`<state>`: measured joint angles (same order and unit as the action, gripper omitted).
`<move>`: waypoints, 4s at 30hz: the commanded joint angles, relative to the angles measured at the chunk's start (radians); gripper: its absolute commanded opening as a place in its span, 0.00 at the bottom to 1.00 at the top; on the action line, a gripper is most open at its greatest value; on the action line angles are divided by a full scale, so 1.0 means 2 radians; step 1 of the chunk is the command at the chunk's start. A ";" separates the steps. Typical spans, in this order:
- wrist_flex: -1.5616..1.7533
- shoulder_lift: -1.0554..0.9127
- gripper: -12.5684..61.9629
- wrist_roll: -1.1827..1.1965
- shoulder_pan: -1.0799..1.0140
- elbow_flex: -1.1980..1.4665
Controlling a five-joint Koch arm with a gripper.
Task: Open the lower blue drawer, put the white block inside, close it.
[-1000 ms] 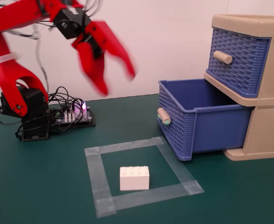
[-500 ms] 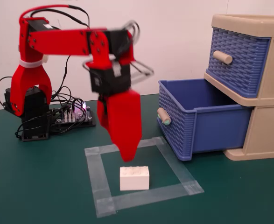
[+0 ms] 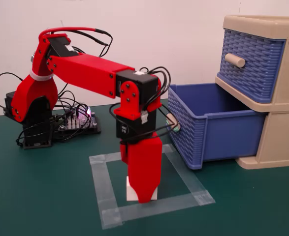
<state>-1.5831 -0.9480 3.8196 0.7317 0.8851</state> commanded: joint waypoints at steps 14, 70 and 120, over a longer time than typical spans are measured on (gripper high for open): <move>-0.076 -0.099 0.06 -0.107 -0.003 -0.018; 0.145 -0.049 0.63 -0.666 0.286 -0.061; -0.025 -0.703 0.63 -1.258 -0.407 0.827</move>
<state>-1.5140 -2.3086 1.3008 -0.0690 2.4973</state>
